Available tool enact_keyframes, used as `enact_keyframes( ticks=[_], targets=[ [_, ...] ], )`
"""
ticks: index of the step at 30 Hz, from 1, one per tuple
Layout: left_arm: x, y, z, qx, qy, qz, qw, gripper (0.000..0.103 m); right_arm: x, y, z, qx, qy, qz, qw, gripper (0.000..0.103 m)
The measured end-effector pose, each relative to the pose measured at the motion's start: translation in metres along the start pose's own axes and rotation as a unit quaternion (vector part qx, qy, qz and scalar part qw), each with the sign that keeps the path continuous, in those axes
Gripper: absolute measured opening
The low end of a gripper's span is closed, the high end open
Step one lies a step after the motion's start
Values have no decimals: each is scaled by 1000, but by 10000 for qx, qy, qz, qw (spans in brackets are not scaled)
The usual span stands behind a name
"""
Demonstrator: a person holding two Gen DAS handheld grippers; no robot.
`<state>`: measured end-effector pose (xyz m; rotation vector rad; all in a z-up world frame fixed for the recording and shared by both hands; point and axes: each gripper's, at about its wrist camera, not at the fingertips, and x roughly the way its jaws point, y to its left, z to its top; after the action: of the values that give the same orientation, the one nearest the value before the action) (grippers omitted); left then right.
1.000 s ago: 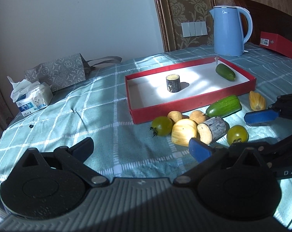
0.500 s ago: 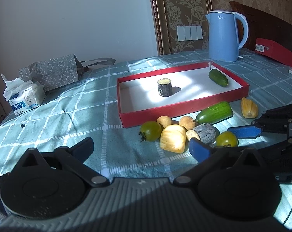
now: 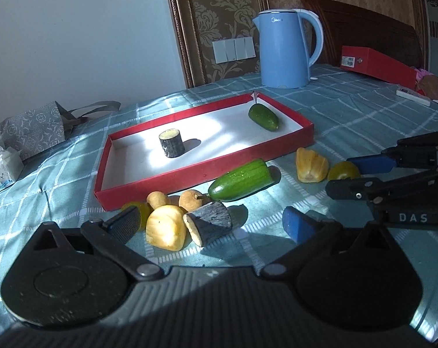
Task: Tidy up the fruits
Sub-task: 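Grasp the dark green tomato with the right tool, then grasp the grey wood block with the left tool while the right tool holds the tomato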
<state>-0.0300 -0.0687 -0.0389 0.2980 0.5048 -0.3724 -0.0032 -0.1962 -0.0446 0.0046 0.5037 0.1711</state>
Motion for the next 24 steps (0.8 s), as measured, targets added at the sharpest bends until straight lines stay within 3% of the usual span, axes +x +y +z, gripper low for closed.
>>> enact_keyframes(
  ticks=[3, 4, 7, 15, 22, 24],
  targets=[
    [6, -1, 1, -497, 35, 195, 9986, 98, -3, -11, -2, 124, -82, -36, 9999, 37],
    [7, 0, 2, -710, 31, 195, 9973, 90, -4, -13, -2, 142, -98, -22, 9998, 37],
    [9, -4, 4, -1060, 20, 390, 9936, 89, -3, -16, -4, 197, -139, 78, 9997, 37],
    [22, -25, 6, -1272, 101, 1130, 9854, 89, -3, -22, -7, 249, -172, 365, 9989, 37],
    [36, -38, 6, -1154, 303, 1440, 9824, 85, -2, -36, -8, 366, -160, 483, 9980, 37],
    [39, -36, 5, -1251, 341, 1477, 9805, 78, 0, -38, -9, 368, -133, 520, 9979, 37]
  ],
)
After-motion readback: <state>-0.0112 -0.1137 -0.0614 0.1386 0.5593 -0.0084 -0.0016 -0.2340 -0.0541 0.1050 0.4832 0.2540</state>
